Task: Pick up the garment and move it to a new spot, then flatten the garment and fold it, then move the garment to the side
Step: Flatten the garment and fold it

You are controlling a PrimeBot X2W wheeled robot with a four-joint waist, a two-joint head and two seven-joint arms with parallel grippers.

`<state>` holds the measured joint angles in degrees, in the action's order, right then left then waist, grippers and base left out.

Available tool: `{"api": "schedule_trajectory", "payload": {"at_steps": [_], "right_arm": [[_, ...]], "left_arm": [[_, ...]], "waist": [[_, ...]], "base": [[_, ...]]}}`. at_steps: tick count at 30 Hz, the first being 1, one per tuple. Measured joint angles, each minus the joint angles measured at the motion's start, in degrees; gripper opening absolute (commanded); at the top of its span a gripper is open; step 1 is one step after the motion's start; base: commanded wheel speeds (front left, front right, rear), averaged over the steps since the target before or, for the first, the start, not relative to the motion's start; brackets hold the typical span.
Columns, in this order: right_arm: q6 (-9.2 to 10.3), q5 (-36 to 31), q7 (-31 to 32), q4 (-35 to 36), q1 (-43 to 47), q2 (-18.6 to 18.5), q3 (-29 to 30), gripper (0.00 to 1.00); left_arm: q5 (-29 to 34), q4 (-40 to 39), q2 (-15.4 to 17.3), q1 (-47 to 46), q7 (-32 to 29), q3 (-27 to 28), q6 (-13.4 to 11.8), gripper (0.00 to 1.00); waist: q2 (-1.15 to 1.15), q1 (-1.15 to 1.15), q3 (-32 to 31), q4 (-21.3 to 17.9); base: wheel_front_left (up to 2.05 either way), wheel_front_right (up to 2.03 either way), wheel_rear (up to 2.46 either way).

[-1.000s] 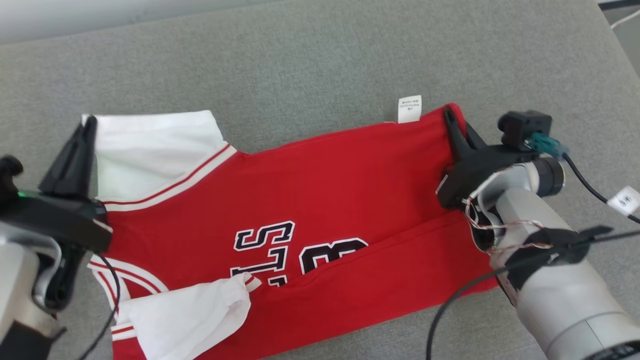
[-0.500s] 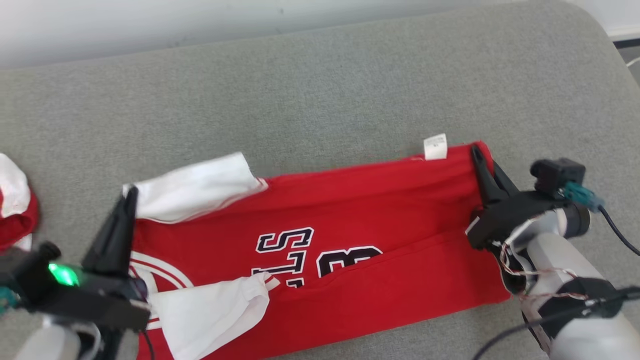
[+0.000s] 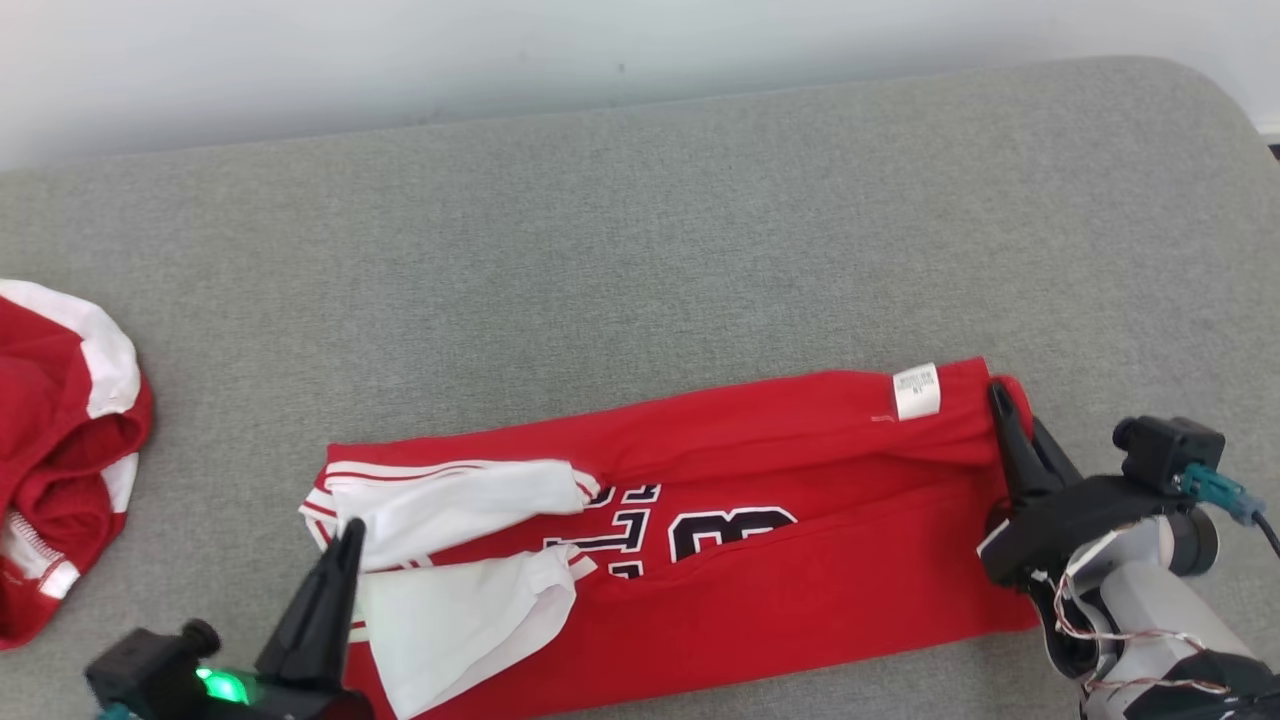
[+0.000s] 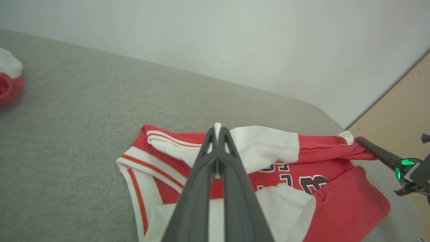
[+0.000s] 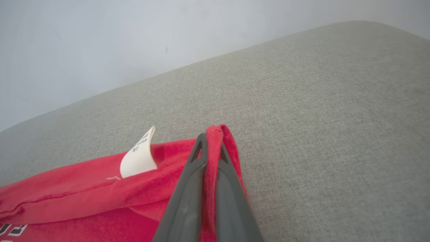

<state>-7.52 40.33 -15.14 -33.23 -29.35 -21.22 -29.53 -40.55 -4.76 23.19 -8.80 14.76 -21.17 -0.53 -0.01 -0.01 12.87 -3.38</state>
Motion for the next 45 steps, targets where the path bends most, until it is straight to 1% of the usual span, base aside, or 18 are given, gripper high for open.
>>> {"api": "schedule_trajectory", "payload": {"at_steps": [2, 8, 9, 11, 15, 18, 23, 24, 25, 26, 27, 32, 36, 39, 45], "right_arm": [[0.00, 0.8, 0.0, -0.5, 0.7, -0.1, -0.4, 0.00], [0.00, 1.8, 0.0, -2.5, 1.0, -0.3, -1.8, 0.00], [0.00, 1.8, 0.0, -2.5, 1.0, -0.3, -1.8, 0.00], [0.00, 2.1, 0.0, -3.0, 1.0, -0.3, -2.1, 0.00], [0.00, 2.4, 0.0, -3.5, 1.5, -0.3, -2.3, 0.00], [0.00, 2.4, 0.0, -3.7, 1.8, -0.3, -1.4, 0.00], [0.00, 2.2, 0.0, -5.1, 2.7, -0.2, -1.3, 0.00], [0.00, 2.1, 0.0, -5.9, 2.7, -0.1, -1.5, 0.28], [0.00, 1.8, 0.0, -6.6, 2.7, -0.1, -1.5, 0.91], [0.00, 1.4, 0.0, -7.0, 2.7, -0.1, -1.4, 1.00], [0.00, 1.2, 0.0, -7.3, 2.6, -0.1, -1.3, 1.00], [0.00, 0.1, 0.0, -6.8, 2.3, 0.3, 0.9, 1.00], [0.00, -1.1, 0.0, -5.7, 3.0, 0.4, 2.8, 1.00], [0.00, -1.7, 0.0, -5.1, 3.7, 0.5, 3.8, 1.00], [0.00, -3.0, 0.0, -4.7, 4.6, 1.3, 4.9, 1.00]], "left_arm": [[1.0, 1.8, -0.7, 0.2, 0.0, -0.3, 0.5, 0.00], [2.0, 6.8, -3.6, 0.3, 0.2, 1.0, 2.1, 0.00], [2.0, 6.8, -3.6, 0.3, 0.2, 1.0, 2.1, 0.00], [2.2, 7.6, -4.8, 0.6, 0.2, 1.9, 2.9, 0.00], [3.3, 8.4, -7.1, 1.9, 0.2, 3.4, 3.7, 0.00], [3.6, 8.6, -8.5, 3.1, 0.2, 3.9, 4.8, 0.00], [4.5, 9.7, -10.3, 4.9, 0.2, 4.7, 5.5, 0.00], [4.6, 10.4, -10.6, 5.0, 0.2, 4.5, 5.6, 0.00], [4.6, 11.3, -10.8, 5.2, 0.2, 4.2, 5.7, 0.06], [5.0, 11.7, -10.9, 5.3, 0.2, 4.3, 6.0, 0.44], [5.4, 11.8, -11.1, 5.2, 0.2, 4.8, 5.9, 1.00], [7.1, 12.6, -12.5, 5.1, 0.2, 6.8, 6.0, 1.00], [9.3, 11.5, -13.8, 5.3, 0.2, 9.3, 6.1, 1.00], [13.1, 10.1, -14.3, 5.5, 0.2, 11.5, 5.8, 1.00], [19.8, 7.3, -16.1, 6.7, 0.2, 17.0, 4.1, 1.00]], "waist": [[0.00, 0.01, -0.3, 0.4], [0.00, 0.00, -1.2, 0.7], [0.00, 0.00, -1.2, 0.7], [0.00, 0.01, -1.4, 0.7], [0.00, 0.01, -2.0, 0.7], [0.00, 0.01, -2.4, 0.9], [0.00, 0.00, -3.2, 1.2], [0.00, 0.01, -3.3, 1.3], [0.00, 0.01, -3.5, 1.4], [0.00, 0.01, -3.6, 1.5], [0.00, 0.00, -3.7, 1.5], [0.00, 0.01, -4.1, 1.5], [0.00, 0.01, -4.6, 1.6], [0.00, 0.01, -5.0, 1.7], [0.01, 0.01, -5.6, 1.8]], "base": [[0.00, 0.00, 0.00], [0.00, 0.00, 0.00], [0.00, 0.00, 0.00], [0.00, 0.00, 0.00], [0.00, 0.00, 0.00], [0.00, 0.00, 0.00], [0.00, 0.00, 0.00], [0.00, 0.00, 0.00], [0.00, 0.00, 0.00], [0.00, 0.00, 0.00], [0.00, 0.00, 0.00], [0.00, 0.00, 0.00], [0.00, 0.00, 0.00], [0.00, 0.00, 0.00], [0.00, 0.00, 0.00]]}}
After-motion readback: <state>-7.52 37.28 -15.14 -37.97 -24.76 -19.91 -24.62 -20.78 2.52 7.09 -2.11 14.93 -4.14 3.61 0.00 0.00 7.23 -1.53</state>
